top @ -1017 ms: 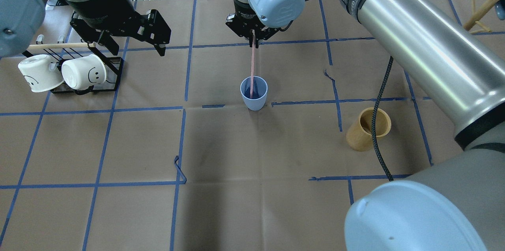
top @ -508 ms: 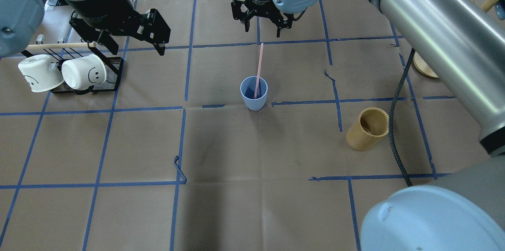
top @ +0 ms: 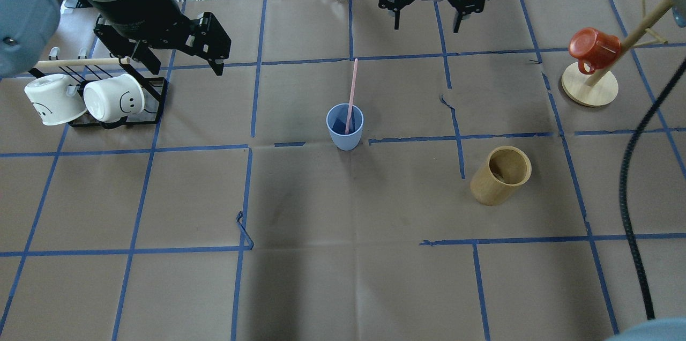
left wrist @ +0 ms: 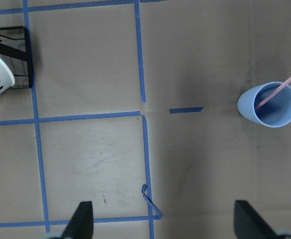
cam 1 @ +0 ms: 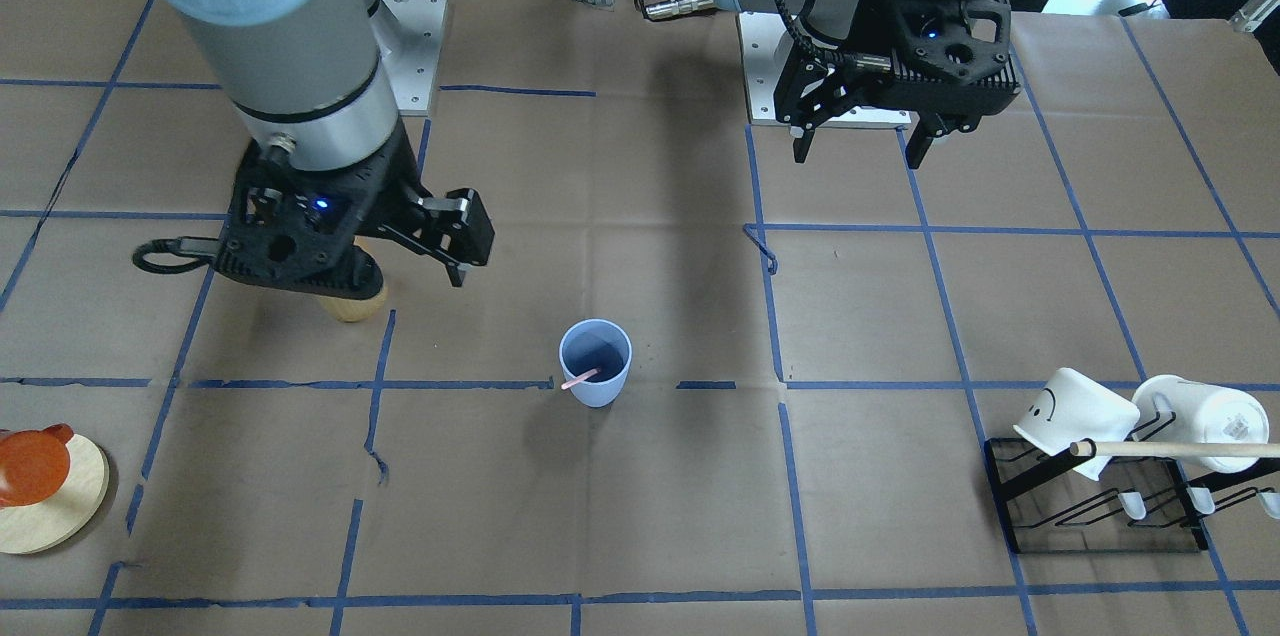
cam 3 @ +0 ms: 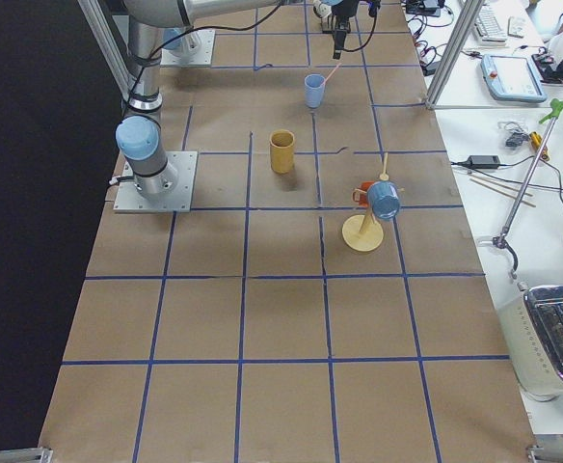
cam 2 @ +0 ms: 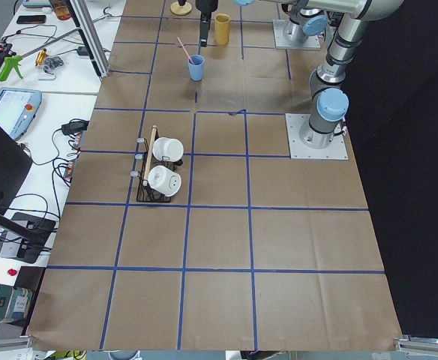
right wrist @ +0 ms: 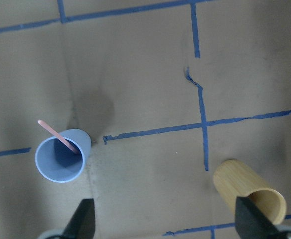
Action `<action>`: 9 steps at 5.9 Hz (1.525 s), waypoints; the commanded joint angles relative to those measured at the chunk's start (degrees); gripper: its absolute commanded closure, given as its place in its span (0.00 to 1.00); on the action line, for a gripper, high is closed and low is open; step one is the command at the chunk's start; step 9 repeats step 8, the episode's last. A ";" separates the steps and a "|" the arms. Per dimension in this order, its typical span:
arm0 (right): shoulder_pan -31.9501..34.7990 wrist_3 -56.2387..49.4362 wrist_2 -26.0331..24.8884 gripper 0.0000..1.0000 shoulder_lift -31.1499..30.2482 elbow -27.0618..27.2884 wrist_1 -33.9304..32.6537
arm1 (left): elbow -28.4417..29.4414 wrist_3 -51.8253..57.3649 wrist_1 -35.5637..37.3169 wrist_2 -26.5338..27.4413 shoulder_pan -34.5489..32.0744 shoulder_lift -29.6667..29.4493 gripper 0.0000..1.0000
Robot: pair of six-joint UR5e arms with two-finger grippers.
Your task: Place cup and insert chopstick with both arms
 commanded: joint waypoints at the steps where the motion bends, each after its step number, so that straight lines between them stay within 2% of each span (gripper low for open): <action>1: -4.58 -4.58 0.21 0.00 -9.02 10.44 0.98 | 0.02 -0.02 -0.03 0.07 -0.01 -0.01 0.02; 2: -7.12 -4.50 0.56 0.00 -12.55 15.03 -0.43 | 0.02 -0.02 -0.03 0.07 -0.01 0.08 0.02; 4: -7.58 -4.76 0.31 0.01 -14.77 19.19 -2.01 | 0.46 -0.02 -0.12 -0.02 -0.01 0.08 0.02; 5: -7.32 -4.07 0.30 0.00 -14.95 19.20 -4.89 | 0.46 -0.02 -0.21 0.07 -0.01 0.08 0.02; 9: -7.32 -4.06 0.22 0.00 -14.87 19.03 -5.19 | 0.64 -0.20 -0.56 -0.10 -0.18 0.08 0.02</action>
